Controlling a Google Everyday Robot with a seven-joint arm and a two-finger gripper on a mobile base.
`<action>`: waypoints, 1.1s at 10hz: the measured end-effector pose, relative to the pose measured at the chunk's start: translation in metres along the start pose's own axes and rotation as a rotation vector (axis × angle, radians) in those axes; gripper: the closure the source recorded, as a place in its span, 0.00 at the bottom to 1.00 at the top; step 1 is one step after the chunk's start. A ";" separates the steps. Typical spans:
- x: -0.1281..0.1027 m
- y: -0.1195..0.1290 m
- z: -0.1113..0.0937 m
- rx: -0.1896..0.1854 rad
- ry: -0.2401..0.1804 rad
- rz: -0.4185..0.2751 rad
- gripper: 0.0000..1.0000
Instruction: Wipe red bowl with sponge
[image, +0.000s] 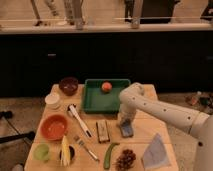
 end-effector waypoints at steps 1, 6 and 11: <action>0.000 -0.001 -0.006 -0.005 0.010 0.004 0.99; 0.003 -0.010 -0.059 -0.027 0.047 0.023 1.00; 0.011 -0.031 -0.098 0.004 0.031 0.121 1.00</action>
